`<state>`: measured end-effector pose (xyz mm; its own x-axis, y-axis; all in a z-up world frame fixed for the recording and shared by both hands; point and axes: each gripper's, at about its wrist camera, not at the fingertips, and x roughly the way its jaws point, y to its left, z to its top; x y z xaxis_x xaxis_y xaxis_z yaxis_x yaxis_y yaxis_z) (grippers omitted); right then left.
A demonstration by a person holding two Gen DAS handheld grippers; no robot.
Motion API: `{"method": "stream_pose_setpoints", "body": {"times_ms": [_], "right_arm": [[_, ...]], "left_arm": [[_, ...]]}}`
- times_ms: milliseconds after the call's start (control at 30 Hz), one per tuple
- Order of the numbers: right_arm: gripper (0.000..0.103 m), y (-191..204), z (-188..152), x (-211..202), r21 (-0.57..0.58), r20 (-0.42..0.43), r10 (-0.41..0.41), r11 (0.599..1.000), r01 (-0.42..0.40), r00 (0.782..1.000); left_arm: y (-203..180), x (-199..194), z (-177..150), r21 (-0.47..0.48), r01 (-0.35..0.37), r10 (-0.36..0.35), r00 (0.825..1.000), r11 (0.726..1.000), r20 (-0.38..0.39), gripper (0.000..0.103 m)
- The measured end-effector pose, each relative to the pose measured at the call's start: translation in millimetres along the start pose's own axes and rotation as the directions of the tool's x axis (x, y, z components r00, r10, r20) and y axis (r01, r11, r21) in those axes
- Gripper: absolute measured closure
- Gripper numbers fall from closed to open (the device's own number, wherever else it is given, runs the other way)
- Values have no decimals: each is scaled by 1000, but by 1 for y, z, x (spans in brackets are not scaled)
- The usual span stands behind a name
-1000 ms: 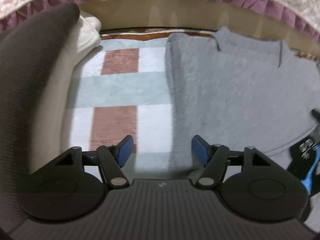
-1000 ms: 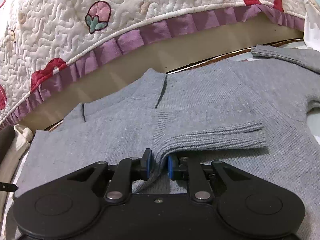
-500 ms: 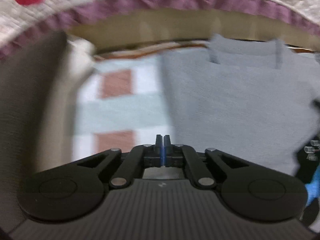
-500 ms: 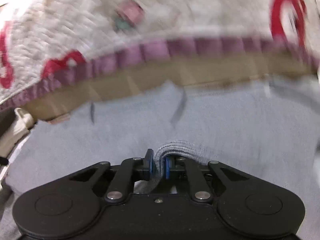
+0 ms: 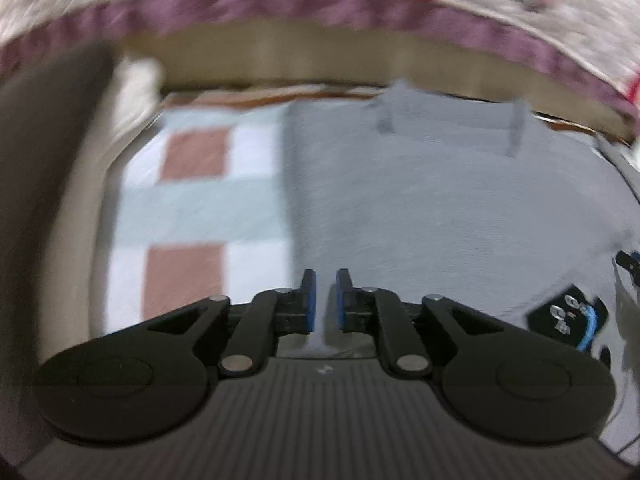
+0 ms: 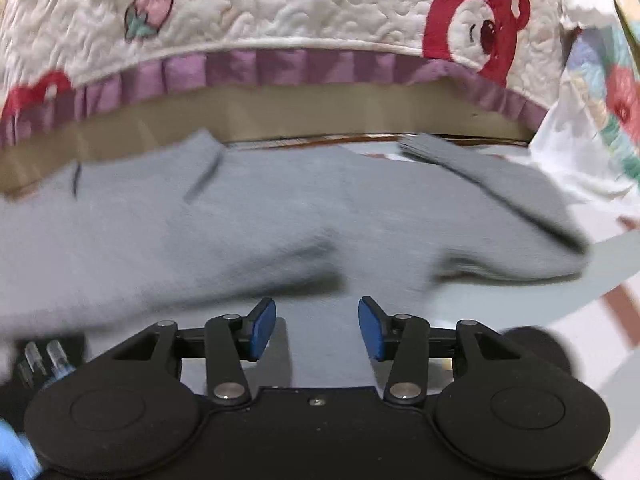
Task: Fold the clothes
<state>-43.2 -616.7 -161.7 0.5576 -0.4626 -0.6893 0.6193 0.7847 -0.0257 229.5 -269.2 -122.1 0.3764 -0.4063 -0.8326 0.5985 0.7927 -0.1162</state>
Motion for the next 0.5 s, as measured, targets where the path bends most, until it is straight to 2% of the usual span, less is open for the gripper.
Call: {"method": "stream_pose_setpoints", "body": {"times_ms": [33,67,100,167,200,300,333,367,400,467,500], "right_arm": [[52,-10,-5,-3,-17,-16,-11,1000,11,1000],[51,-22,-7,-8,-23,-40,-13,1000,12,999],[51,-34,-9,-13,-27,-63,-13,1000,11,998],[46,-55,-13,-20,37,-97,19,999,-15,995],[38,-65,-15,-23,70,-112,36,997,-29,993],[37,-78,-25,-26,178,-129,129,978,-105,983],[37,-73,-28,-23,156,-132,144,980,-123,981],[55,-69,-31,-20,135,-136,159,981,-140,978],[98,-64,-34,-18,111,-137,169,982,-155,976],[97,-57,-31,-39,29,-15,63,998,-63,998],[98,-57,-29,-50,2,35,44,999,-44,998]], "left_arm": [[-8,-2,1,36,19,-20,1000,999,14,83],[-11,-3,3,31,52,-52,999,998,7,74],[-9,-2,4,-20,87,-88,996,996,-12,64],[-1,2,4,-147,149,-158,986,978,-48,60],[1,3,4,-176,170,-183,981,970,-57,60],[-6,3,-4,-92,130,-137,988,987,-71,60],[-9,2,-6,-60,113,-117,990,992,-74,60],[-12,1,-10,-41,113,-116,990,993,-78,60],[-14,-1,-13,-29,121,-123,989,992,-81,60],[-23,-4,-18,26,115,-112,991,993,-75,60],[-27,-5,-21,57,109,-105,992,992,-71,60]]}}
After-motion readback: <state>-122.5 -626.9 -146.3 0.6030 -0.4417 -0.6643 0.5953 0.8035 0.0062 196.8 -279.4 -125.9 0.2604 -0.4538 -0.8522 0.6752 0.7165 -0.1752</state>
